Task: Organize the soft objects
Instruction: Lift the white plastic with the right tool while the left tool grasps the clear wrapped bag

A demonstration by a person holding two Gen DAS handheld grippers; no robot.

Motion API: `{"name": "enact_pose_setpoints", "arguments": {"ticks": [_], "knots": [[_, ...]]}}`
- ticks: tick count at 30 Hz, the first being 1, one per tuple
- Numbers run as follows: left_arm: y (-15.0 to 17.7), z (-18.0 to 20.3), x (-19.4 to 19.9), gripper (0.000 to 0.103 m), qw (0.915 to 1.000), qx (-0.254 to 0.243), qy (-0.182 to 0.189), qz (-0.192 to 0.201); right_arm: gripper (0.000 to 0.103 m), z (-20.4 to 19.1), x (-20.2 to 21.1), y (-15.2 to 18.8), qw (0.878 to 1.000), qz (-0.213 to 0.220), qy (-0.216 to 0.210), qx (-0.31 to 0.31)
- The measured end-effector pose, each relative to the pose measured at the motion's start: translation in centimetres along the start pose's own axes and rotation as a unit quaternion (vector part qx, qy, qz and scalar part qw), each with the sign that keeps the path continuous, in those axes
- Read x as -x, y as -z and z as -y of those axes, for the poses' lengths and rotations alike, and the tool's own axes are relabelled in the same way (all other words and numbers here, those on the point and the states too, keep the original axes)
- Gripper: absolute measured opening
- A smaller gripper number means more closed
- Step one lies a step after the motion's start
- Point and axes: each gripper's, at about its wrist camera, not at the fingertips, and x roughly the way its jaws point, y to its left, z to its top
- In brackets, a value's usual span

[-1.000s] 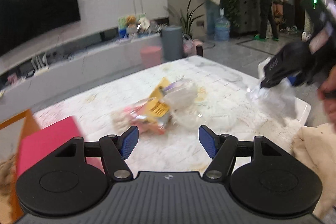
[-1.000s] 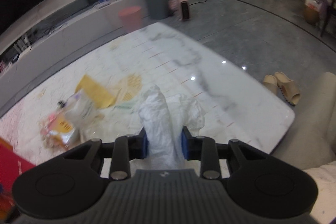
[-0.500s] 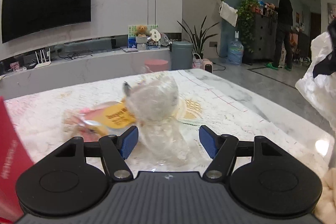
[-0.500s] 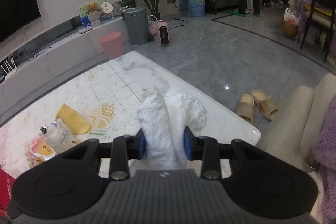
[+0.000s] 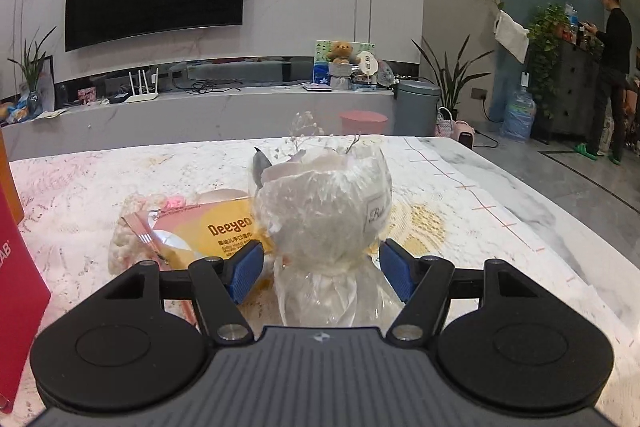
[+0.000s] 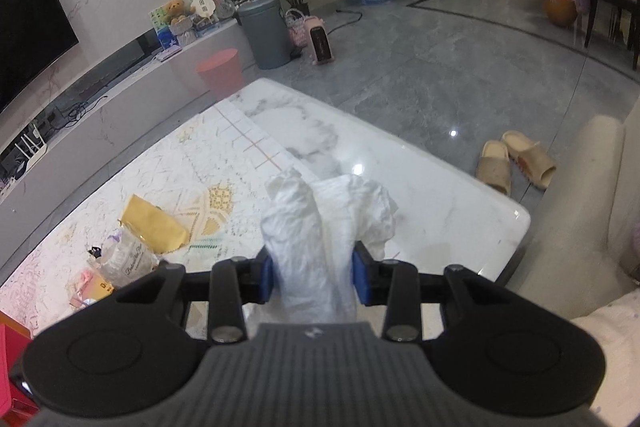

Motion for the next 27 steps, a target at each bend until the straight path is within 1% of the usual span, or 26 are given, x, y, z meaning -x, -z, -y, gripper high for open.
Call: {"name": "enact_pose_setpoints", "arguments": {"ticks": [1, 2, 3, 4, 6, 8, 10, 13, 15, 18, 20, 23, 27], "knots": [[0.0, -0.1, 0.0, 0.078, 1.0000, 0.003, -0.001, 0.001, 0.038, 0.0, -0.3, 0.0, 1.000, -0.003, 0.000, 0.000], [0.0, -0.1, 0.0, 0.074, 1.0000, 0.008, -0.002, 0.002, 0.038, 0.0, -0.4, 0.1, 1.000, -0.005, 0.000, 0.002], [-0.1, -0.2, 0.1, 0.065, 0.9999, 0.014, -0.002, 0.005, 0.038, 0.0, -0.5, 0.1, 1.000, -0.006, -0.001, 0.004], [-0.1, -0.3, 0.1, 0.061, 0.9998, 0.020, -0.003, 0.007, 0.038, -0.1, -0.6, 0.1, 1.000, -0.006, -0.002, 0.005], [-0.1, -0.5, 0.2, 0.057, 0.9995, 0.027, -0.010, 0.010, 0.038, -0.1, -0.7, 0.1, 1.000, -0.007, -0.005, 0.007], [0.0, -0.5, 0.6, 0.056, 0.9996, 0.023, -0.007, 0.012, 0.038, 0.0, -0.7, 0.1, 1.000, -0.008, -0.008, 0.007], [0.2, -0.6, 1.3, 0.054, 0.9995, 0.017, -0.002, 0.026, 0.038, 0.1, -0.7, 0.1, 1.000, -0.008, -0.008, 0.008], [0.3, -0.6, 2.7, 0.054, 0.9986, -0.007, 0.011, 0.052, 0.038, 0.2, -0.8, 0.1, 1.000, -0.007, -0.010, 0.011], [0.0, -0.4, 3.9, 0.054, 0.9970, -0.024, 0.018, 0.072, 0.038, 0.3, -0.8, 0.0, 1.000, -0.007, -0.012, 0.011], [-0.4, -0.4, 5.7, 0.054, 0.9946, -0.038, 0.032, 0.091, 0.038, 0.3, -0.8, 0.1, 1.000, -0.007, -0.016, 0.011], [-1.0, -0.6, 6.6, 0.054, 0.9935, -0.042, 0.042, 0.097, 0.038, 0.3, -0.7, 0.0, 1.000, -0.005, -0.017, 0.010], [-2.2, -1.0, 7.8, 0.054, 0.9908, -0.045, 0.078, 0.101, 0.038, 0.3, -0.4, 0.2, 1.000, -0.001, -0.018, 0.011], [-3.9, -1.1, 9.4, 0.053, 0.9876, -0.061, 0.089, 0.114, 0.038, 0.0, 0.5, 0.5, 0.999, 0.008, -0.026, 0.024]]}}
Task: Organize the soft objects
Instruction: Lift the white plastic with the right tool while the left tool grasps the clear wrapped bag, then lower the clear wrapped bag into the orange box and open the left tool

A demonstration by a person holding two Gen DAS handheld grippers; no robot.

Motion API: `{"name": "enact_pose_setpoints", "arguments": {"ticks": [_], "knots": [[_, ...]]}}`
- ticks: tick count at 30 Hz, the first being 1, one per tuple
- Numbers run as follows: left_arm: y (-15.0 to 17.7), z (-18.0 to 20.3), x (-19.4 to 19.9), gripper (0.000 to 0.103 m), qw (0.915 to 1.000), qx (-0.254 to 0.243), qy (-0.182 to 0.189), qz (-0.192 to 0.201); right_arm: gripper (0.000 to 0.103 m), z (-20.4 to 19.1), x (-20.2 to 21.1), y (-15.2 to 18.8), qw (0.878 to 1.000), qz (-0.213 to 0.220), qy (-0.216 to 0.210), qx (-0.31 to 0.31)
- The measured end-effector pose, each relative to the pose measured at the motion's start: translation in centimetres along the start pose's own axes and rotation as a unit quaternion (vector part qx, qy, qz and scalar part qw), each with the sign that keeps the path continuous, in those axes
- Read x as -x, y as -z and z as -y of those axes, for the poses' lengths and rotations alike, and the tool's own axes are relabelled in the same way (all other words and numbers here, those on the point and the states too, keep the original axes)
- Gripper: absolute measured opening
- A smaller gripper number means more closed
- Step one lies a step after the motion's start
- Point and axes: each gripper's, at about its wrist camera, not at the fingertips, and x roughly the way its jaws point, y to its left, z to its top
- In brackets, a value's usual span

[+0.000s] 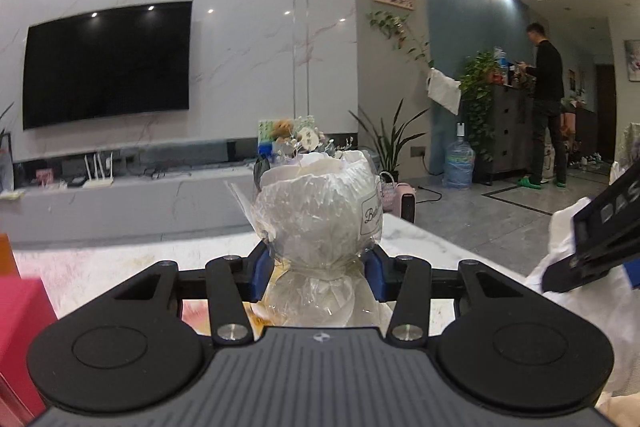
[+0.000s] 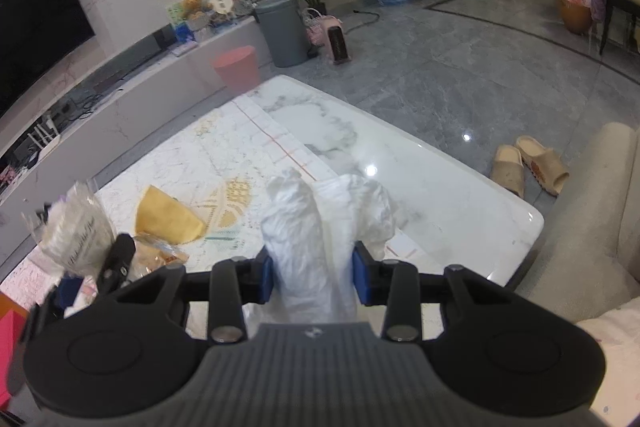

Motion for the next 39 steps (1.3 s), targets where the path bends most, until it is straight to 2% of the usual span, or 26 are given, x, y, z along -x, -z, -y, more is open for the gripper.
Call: {"name": "enact_pose_setpoints", "arguments": {"ticks": [10, 16, 23, 30, 32, 35, 39], "knots": [[-5.1, -1.7, 4.5, 0.053, 0.9995, -0.019, 0.001, 0.025, 0.037, -1.9, 2.2, 0.4, 0.999, 0.034, -0.014, 0.012], [-7.6, -5.2, 7.0, 0.053, 0.9989, -0.016, 0.029, 0.034, 0.037, -6.5, 3.5, 1.7, 0.997, 0.048, -0.042, 0.051], [-9.8, -11.5, 9.8, 0.053, 0.9995, 0.005, -0.015, 0.027, 0.037, -12.6, 5.5, 4.0, 0.987, 0.062, -0.101, 0.111], [-11.4, -18.0, 12.4, 0.053, 0.9971, 0.020, -0.053, 0.051, 0.037, -16.3, 6.6, 6.8, 0.975, 0.076, -0.091, 0.187], [-12.0, -19.9, 12.3, 0.053, 0.9964, 0.023, -0.060, 0.054, 0.037, -16.8, 6.9, 7.4, 0.972, 0.076, -0.088, 0.205], [-12.6, -22.8, 11.3, 0.053, 0.9942, 0.032, -0.094, 0.042, 0.037, -17.1, 7.4, 8.1, 0.969, 0.083, -0.080, 0.219], [-11.9, -26.9, 9.2, 0.053, 0.9892, 0.054, -0.135, 0.022, 0.037, -17.7, 7.9, 8.6, 0.967, 0.090, -0.095, 0.219]]}}
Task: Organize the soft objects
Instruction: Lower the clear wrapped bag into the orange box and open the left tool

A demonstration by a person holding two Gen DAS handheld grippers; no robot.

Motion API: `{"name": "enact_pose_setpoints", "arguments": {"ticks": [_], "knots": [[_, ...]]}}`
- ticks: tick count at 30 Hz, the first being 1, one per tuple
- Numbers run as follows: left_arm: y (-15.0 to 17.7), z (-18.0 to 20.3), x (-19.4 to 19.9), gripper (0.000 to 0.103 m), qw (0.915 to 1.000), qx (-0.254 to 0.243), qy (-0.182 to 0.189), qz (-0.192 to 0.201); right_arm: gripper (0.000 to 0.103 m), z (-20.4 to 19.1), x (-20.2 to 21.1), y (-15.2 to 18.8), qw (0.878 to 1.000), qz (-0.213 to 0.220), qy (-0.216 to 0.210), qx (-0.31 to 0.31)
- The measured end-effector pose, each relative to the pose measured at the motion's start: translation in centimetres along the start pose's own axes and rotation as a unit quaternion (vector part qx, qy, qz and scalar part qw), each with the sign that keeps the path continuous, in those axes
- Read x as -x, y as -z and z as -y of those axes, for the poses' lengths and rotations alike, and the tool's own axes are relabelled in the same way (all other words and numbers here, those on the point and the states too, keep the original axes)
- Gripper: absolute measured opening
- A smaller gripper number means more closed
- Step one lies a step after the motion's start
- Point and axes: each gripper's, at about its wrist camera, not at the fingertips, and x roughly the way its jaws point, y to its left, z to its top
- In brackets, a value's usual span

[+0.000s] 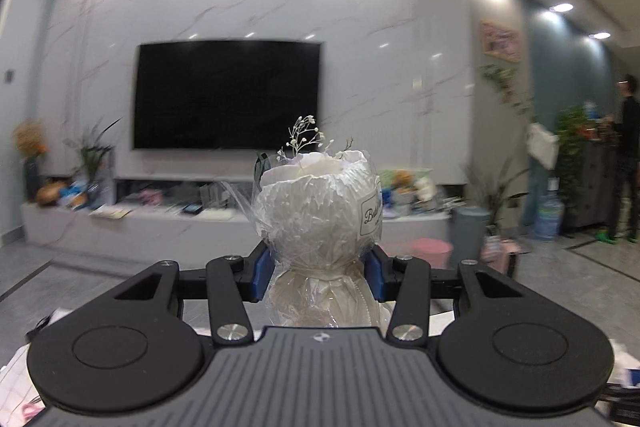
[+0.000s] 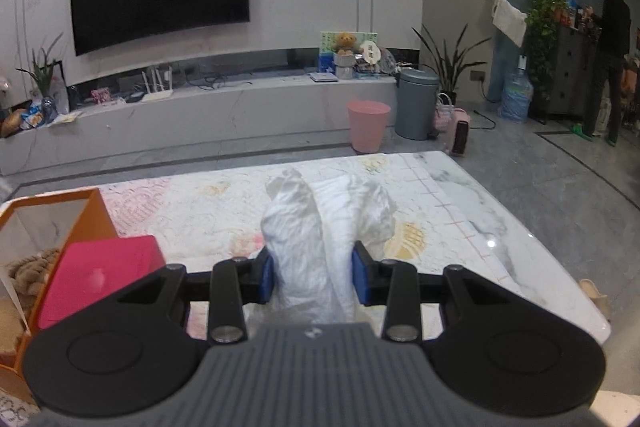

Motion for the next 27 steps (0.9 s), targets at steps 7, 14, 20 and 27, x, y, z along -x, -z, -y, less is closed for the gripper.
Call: {"name": "enact_pose_setpoints", "arguments": {"ticks": [7, 14, 20, 27], "knots": [[3.9, -2.5, -5.4, 0.053, 0.9977, -0.009, -0.047, -0.047, 0.037, -2.5, -0.5, 0.9, 0.998, -0.011, -0.054, 0.011], [9.7, -1.5, -10.6, 0.053, 0.9808, -0.054, -0.053, -0.180, 0.037, -4.7, -2.2, 2.2, 0.995, -0.048, -0.086, 0.029], [12.0, -1.4, -11.0, 0.054, 0.9714, -0.068, -0.039, -0.224, 0.037, -5.0, -2.9, 2.5, 0.995, -0.054, -0.073, 0.042], [13.0, -2.4, -10.7, 0.090, 0.9597, -0.089, -0.037, -0.264, 0.037, -4.4, -3.3, 2.4, 0.995, -0.054, -0.068, 0.039]]}}
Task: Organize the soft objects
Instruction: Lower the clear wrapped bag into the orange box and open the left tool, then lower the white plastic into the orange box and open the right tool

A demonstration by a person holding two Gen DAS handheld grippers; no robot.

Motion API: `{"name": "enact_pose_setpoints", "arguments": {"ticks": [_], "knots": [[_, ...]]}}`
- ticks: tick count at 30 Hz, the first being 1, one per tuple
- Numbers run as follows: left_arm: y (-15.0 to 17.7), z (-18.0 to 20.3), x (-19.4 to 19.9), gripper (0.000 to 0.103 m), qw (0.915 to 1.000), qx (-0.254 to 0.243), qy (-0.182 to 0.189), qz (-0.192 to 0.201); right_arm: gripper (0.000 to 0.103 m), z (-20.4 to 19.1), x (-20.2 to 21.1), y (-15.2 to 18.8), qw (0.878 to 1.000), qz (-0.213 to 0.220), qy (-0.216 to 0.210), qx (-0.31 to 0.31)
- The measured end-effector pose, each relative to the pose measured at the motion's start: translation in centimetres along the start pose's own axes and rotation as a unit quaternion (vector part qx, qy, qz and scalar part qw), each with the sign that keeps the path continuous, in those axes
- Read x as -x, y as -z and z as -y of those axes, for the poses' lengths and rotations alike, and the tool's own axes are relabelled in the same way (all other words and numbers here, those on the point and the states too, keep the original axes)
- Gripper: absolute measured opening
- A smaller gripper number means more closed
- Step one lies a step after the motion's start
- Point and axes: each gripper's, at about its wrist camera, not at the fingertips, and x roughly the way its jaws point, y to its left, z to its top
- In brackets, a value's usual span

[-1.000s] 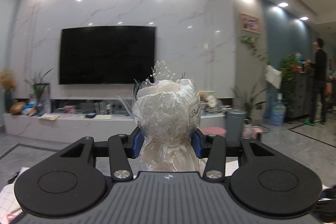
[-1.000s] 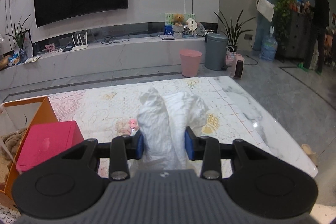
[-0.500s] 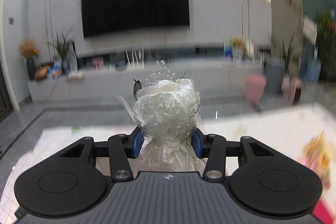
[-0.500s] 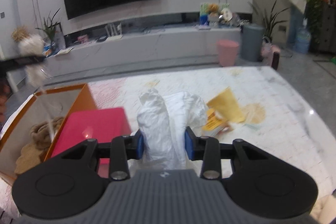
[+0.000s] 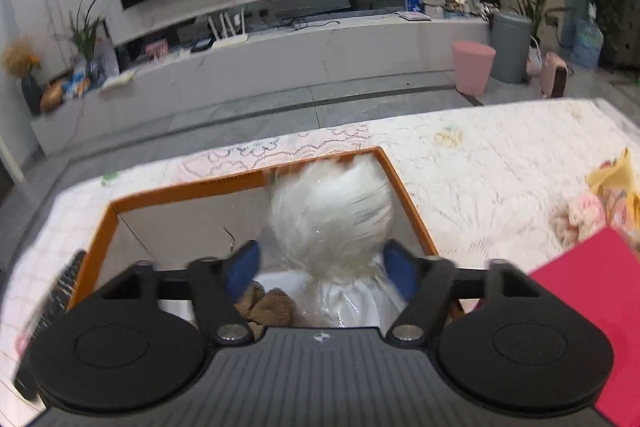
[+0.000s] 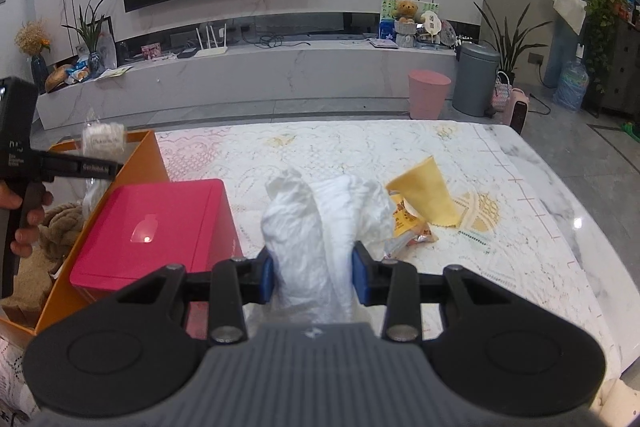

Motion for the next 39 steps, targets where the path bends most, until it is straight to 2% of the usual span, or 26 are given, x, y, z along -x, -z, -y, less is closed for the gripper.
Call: {"name": "enact_pose_setpoints", "arguments": {"ticks": [1, 3, 7, 9, 13, 16, 20, 25, 28, 32, 34, 37, 39], "knots": [[0.1, 0.1, 0.3, 0.090, 0.9999, -0.006, -0.014, 0.002, 0.037, -0.1, 0.1, 0.0, 1.000, 0.001, 0.001, 0.000], [-0.2, -0.2, 0.7, 0.090, 0.9994, 0.018, -0.030, -0.008, 0.037, -0.1, 0.2, 0.0, 1.000, 0.004, 0.000, 0.000], [-0.5, -3.0, 2.4, 0.090, 0.9938, 0.108, 0.004, -0.028, 0.037, -0.4, 0.2, 0.3, 1.000, -0.007, -0.002, 0.007], [-0.6, -4.4, 3.9, 0.091, 0.9911, 0.131, 0.003, -0.021, 0.037, -0.5, 0.3, 0.3, 1.000, -0.011, -0.002, 0.006], [0.0, -6.5, 7.1, 0.091, 0.9925, 0.115, -0.043, -0.008, 0.037, -1.5, 0.9, -0.5, 1.000, -0.008, -0.014, 0.009], [1.4, -8.0, 9.8, 0.091, 0.9918, 0.099, -0.076, 0.024, 0.036, -2.9, 2.4, -1.7, 0.999, 0.004, -0.032, 0.005], [1.8, -10.3, 11.8, 0.091, 0.9910, 0.097, -0.076, 0.052, 0.036, -5.8, 4.4, -3.5, 0.998, 0.033, -0.058, 0.021], [1.9, -14.0, 12.5, 0.091, 0.9854, 0.140, -0.075, 0.060, 0.036, -10.8, 4.8, -6.3, 0.993, 0.061, -0.091, 0.046], [2.3, -15.8, 12.2, 0.091, 0.9832, 0.140, -0.097, 0.065, 0.036, -14.3, 3.5, -8.0, 0.989, 0.069, -0.114, 0.063], [3.2, -18.7, 11.1, 0.091, 0.9802, 0.159, -0.108, 0.047, 0.035, -19.6, 0.2, -9.9, 0.982, 0.070, -0.150, 0.095], [3.5, -19.9, 10.5, 0.091, 0.9765, 0.173, -0.124, 0.033, 0.035, -22.6, -2.3, -10.6, 0.978, 0.045, -0.163, 0.120], [3.7, -20.8, 9.7, 0.089, 0.9691, 0.181, -0.167, 0.013, 0.035, -26.5, -6.8, -11.3, 0.975, -0.005, -0.173, 0.142], [3.9, -21.1, 9.2, 0.089, 0.9691, 0.183, -0.165, 0.005, 0.035, -28.8, -10.0, -11.1, 0.971, -0.034, -0.173, 0.159]]}}
